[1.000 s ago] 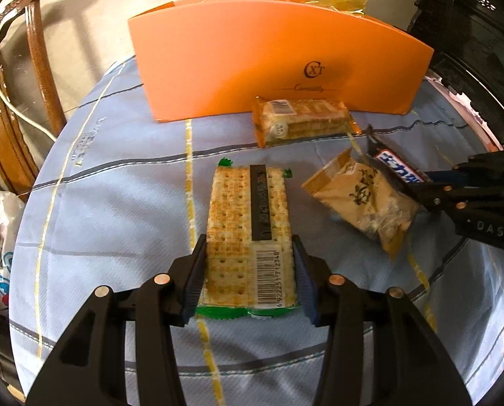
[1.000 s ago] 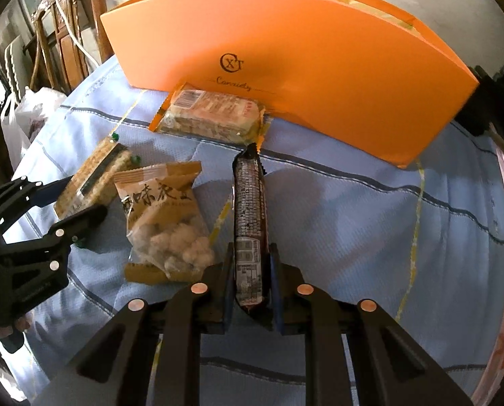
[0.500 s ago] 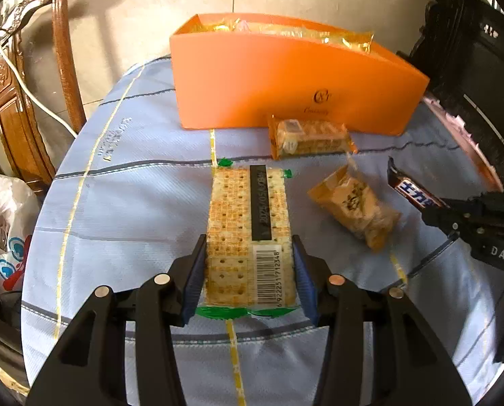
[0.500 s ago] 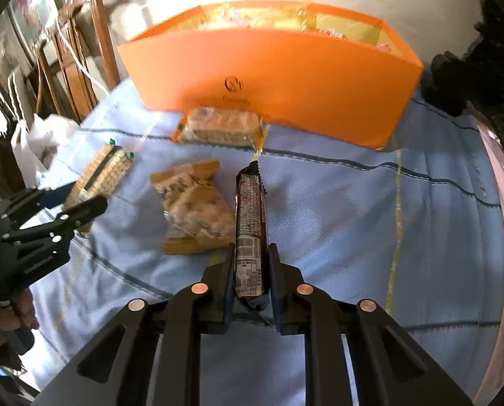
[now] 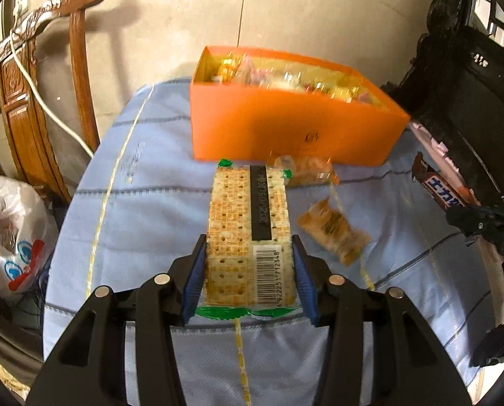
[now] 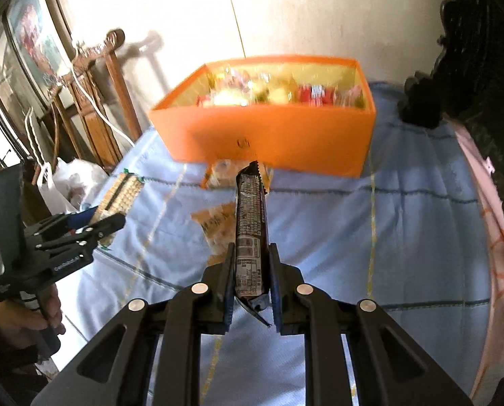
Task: Organize snacks
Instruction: 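Carry the cracker pack and chocolate bar over the box and release both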
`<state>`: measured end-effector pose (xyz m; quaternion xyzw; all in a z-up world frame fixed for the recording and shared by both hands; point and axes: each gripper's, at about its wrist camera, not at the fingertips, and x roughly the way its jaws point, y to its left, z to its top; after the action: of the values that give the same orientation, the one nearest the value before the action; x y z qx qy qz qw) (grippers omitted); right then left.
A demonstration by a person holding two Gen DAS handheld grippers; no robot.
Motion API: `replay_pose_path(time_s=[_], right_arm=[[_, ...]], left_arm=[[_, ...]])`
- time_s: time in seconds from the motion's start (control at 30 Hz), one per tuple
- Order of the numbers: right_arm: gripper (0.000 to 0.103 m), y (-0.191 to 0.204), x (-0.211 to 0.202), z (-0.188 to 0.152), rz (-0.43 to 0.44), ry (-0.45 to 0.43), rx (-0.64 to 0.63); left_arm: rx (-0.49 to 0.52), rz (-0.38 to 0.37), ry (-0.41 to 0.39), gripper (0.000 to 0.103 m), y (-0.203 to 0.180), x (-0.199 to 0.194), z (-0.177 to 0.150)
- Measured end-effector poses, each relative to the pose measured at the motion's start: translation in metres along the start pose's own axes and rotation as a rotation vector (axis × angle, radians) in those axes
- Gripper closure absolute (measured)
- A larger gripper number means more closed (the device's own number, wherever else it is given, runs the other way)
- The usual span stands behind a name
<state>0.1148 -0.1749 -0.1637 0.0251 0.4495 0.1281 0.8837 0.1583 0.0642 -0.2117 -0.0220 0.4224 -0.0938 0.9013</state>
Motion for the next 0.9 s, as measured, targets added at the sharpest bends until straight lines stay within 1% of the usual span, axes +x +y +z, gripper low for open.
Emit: replay_pose_path(time_s=[0.2, 0.33, 0.43, 0.6, 0.83, 0.9], right_arm=[[0.086, 0.005, -0.032, 0.029, 0.019, -0.076, -0.034], [0.086, 0.004, -0.050, 0.050, 0.016, -0.123, -0.036], [0.086, 0.000, -0.058, 0.067, 0.010, -0.151, -0.039], [0.086, -0.005, -0.063, 0.109, -0.007, -0.182, -0.038], [0.086, -0.009, -0.067, 0.175, -0.029, -0.229, -0.063], [0.086, -0.012, -0.067, 0.193, -0.038, -0.237, -0.068]], left_arm=[[0.019, -0.029, -0.074, 0.057, -0.012, -0.024, 0.038], [0.036, -0.044, -0.116, 0.057, -0.019, -0.037, 0.068], [0.058, -0.040, -0.139, 0.057, -0.024, -0.043, 0.088], [0.050, -0.044, -0.164, 0.057, -0.025, -0.044, 0.130], [0.084, -0.034, -0.230, 0.057, -0.036, -0.049, 0.202], [0.092, -0.026, -0.244, 0.057, -0.039, -0.049, 0.216]])
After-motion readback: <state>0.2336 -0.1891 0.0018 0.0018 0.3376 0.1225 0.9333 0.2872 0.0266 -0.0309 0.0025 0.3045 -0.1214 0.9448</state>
